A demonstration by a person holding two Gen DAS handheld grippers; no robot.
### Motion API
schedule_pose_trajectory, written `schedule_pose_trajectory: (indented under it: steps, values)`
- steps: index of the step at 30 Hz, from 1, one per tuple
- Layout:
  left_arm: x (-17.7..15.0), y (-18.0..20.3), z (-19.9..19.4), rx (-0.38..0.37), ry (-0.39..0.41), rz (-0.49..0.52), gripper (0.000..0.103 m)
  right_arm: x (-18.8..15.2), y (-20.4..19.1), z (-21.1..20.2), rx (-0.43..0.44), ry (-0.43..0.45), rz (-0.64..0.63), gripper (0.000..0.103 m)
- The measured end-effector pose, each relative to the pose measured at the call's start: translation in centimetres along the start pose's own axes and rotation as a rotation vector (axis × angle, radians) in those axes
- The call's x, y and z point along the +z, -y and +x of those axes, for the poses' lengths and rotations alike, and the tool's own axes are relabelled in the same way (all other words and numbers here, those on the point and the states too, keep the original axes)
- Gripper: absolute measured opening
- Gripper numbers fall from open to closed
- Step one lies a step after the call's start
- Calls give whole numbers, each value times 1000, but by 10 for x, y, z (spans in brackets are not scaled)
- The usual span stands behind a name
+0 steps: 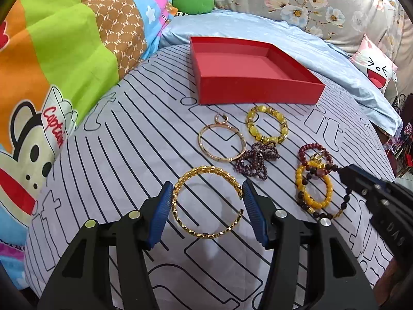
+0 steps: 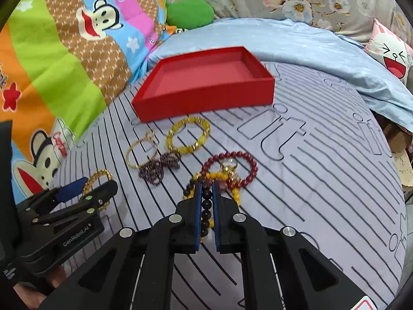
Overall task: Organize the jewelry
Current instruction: 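Carry both bracelets into the red tray and open both tools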
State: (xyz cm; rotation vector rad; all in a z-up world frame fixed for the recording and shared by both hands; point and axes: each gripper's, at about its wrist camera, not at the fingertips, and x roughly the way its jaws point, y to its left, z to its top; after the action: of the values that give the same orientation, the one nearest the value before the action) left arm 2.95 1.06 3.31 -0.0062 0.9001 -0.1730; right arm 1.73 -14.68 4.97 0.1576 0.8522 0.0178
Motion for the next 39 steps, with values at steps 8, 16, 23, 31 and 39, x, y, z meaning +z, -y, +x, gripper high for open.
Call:
schedule_pose_trajectory:
  steps: [8, 16, 23, 31, 39]
  values:
    - [47, 5, -19, -42, 45, 40, 53, 56, 1, -26, 20, 75, -56, 8]
    - [138, 23, -4, -104, 108, 95, 53, 152, 4, 0, 60, 128, -77, 8]
    - [220, 36, 51, -105, 134, 136, 53, 228, 9, 78, 102, 69, -60, 8]
    - [263, 33, 143, -107, 39, 122, 53, 266, 28, 184, 135, -59, 21, 9]
    - [271, 39, 191, -63, -5, 170, 53, 268, 40, 228, 80, -114, 11, 9]
